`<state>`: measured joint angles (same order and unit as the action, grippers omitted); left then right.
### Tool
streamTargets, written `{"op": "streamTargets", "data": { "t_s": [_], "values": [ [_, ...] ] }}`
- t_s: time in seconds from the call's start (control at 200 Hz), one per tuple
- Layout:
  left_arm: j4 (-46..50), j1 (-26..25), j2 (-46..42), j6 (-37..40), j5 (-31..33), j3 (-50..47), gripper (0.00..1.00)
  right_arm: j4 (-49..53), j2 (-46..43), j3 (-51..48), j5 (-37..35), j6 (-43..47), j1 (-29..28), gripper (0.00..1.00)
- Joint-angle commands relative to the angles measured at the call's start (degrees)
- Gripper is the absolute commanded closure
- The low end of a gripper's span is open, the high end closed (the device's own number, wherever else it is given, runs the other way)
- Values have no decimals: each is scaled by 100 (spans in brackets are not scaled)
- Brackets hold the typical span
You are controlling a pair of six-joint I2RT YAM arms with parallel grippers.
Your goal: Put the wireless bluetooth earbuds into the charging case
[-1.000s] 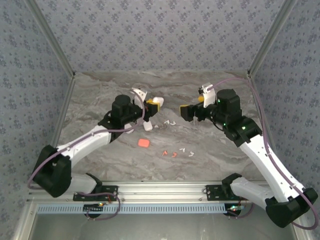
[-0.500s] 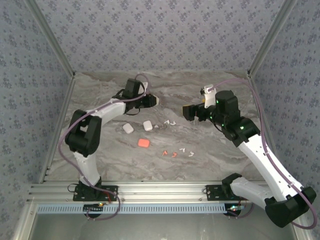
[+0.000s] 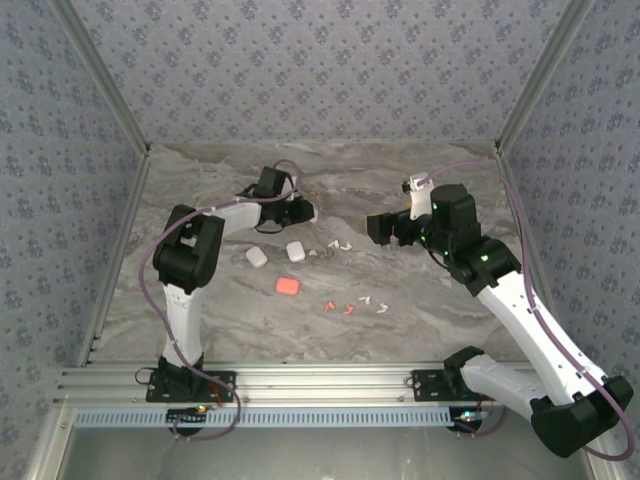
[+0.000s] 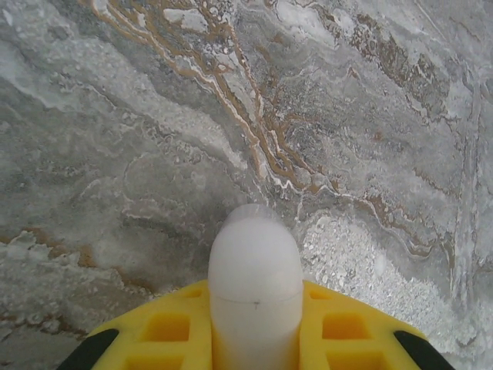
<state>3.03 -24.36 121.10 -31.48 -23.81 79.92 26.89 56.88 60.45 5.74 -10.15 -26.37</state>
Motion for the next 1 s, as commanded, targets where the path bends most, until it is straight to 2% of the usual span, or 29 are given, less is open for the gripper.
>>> {"op": "streamTargets", "data": {
  "t_s": [0.0,0.055,0.23,0.61,0.79,0.994],
  "values": [
    [51,19,175,-77,118,133,73,121,-54,-50,-33,-112,32,0],
    [107,19,201,-47,174,154,65,131,-29,-34,-34,-101,30,0],
    [287,45,211,67,276,199,53,163,42,25,-20,-68,35,0],
    [571,116,-266,358,473,292,37,399,457,90,-160,-186,35,0],
    [339,134,-1139,568,926,-242,34,529,1095,270,-289,-321,-118,0],
    [-298,133,-2690,702,1559,-1603,29,723,2279,740,-824,-603,-795,0]
  ]
}}
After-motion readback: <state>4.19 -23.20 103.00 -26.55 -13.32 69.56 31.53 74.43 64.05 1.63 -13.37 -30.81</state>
